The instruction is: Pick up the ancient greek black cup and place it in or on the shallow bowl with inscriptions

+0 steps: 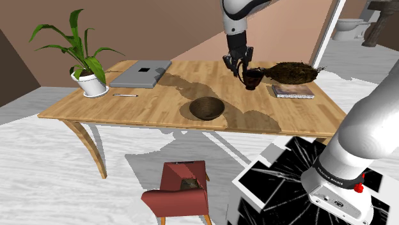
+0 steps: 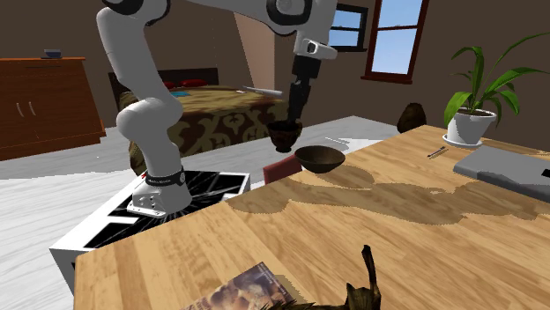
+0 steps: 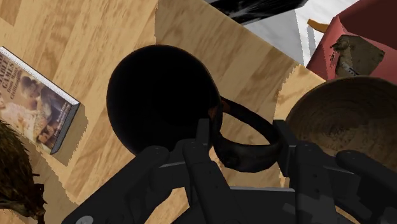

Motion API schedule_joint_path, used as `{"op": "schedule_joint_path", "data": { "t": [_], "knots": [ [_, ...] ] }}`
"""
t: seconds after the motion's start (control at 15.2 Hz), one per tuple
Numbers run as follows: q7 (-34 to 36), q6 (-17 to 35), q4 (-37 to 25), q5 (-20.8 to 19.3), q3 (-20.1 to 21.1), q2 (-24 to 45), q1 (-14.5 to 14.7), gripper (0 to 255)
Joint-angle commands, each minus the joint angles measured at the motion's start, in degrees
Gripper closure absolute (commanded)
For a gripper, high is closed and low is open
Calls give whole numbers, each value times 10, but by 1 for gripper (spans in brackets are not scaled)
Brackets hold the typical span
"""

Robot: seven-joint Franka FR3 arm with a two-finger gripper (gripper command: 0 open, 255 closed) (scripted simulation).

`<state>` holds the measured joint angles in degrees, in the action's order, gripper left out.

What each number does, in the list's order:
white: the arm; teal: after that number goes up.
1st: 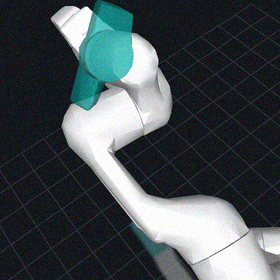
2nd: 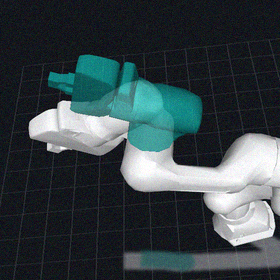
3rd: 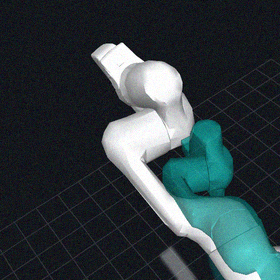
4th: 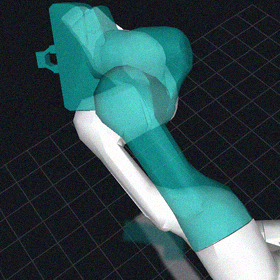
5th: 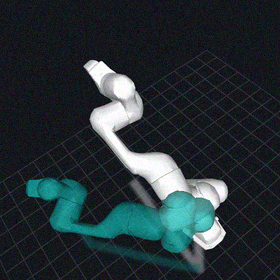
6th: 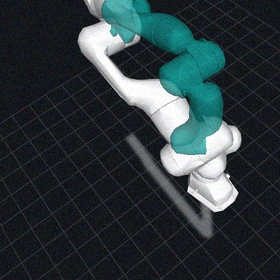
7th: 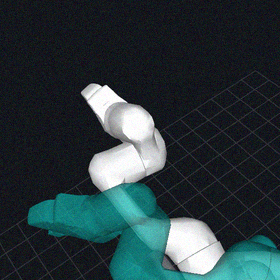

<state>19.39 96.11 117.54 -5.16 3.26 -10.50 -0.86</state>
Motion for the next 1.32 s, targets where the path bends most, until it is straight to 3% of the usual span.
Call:
{"op": "schedule_joint_path", "data": {
  "t": [0.0,0.92,1.25],
  "knots": [
    [23,-3,-26,5,13,25,10,255],
    [159,-97,-352,-4,79,269,87,255],
    [161,-58,-311,-3,79,268,86,255]
  ]
}}
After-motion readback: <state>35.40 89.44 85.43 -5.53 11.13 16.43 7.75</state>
